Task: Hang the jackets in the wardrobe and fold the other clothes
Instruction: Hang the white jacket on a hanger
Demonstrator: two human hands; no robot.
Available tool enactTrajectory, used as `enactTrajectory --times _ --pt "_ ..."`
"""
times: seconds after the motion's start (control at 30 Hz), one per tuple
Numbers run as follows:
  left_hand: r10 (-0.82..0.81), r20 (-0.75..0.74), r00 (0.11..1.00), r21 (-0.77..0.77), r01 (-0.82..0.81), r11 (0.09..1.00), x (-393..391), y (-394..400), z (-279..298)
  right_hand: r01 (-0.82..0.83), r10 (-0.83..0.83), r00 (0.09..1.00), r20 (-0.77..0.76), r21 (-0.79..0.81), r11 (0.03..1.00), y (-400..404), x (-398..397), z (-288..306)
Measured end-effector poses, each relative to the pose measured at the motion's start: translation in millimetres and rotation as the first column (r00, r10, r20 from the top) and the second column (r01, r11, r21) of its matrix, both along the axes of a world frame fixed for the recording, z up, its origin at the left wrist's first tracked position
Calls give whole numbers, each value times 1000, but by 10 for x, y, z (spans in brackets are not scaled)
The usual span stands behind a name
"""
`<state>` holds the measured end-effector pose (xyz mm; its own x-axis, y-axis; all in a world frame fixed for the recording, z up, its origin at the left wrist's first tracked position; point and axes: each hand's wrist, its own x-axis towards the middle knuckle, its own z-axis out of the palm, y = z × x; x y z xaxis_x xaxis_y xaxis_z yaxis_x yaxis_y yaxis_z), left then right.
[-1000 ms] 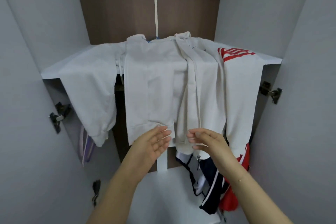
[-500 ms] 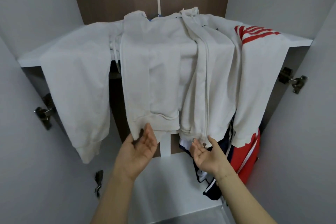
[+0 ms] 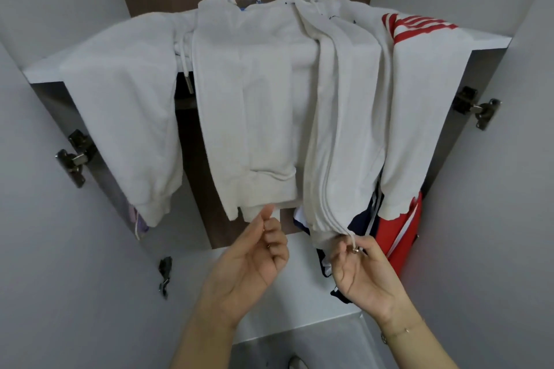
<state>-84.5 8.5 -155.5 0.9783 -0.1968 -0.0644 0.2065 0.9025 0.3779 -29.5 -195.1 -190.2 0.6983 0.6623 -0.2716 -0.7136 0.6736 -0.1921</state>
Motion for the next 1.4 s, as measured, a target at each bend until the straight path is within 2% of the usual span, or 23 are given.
enactTrajectory --times 0.07,0.23,0.43,0.53,0.7,0.77,0.83,0.93,1.0,1.07,1.13,1.27,1.4 --pt "-14 29 999 -111 17 994 -5 37 -6 -13 14 999 43 -18 1000 -56 -155 92" --pt "41 -109 993 -438 -85 895 -5 248 -291 -51 53 997 50 -43 998 -70 -474 121" --pt "61 -194 979 -477 -148 866 296 469 -143 -47 43 997 -59 -65 997 93 -483 133" --pt "146 -232 962 -374 -227 899 455 531 21 -87 86 992 -94 -8 996 121 -394 196" --pt "266 -216 939 -128 -298 946 354 327 176 -157 155 986 -59 -23 987 70 -264 319" --pt "282 -179 943 -6 -288 958 220 134 261 -100 101 995 17 -59 993 58 -226 372" --pt "300 -129 945 103 -288 952 104 -78 353 80 -54 984 170 -152 985 65 -157 441" --pt "332 -27 943 274 -312 910 47 -412 520 280 -227 919 322 -128 951 71 -51 595" --pt "365 61 929 384 -360 850 85 -604 632 336 -238 886 398 -198 921 60 -9 703" --pt "400 132 907 424 -417 804 149 -740 711 394 -234 854 464 -285 874 69 10 755" --pt "414 192 890 464 -454 760 204 -844 757 452 -255 820 512 -307 837 97 -4 780" --pt "481 210 851 515 -515 685 281 -964 740 478 -311 815 488 -264 838 96 5 815" --pt "476 174 862 587 -479 653 317 -993 693 427 -279 826 491 -222 876 90 42 812"
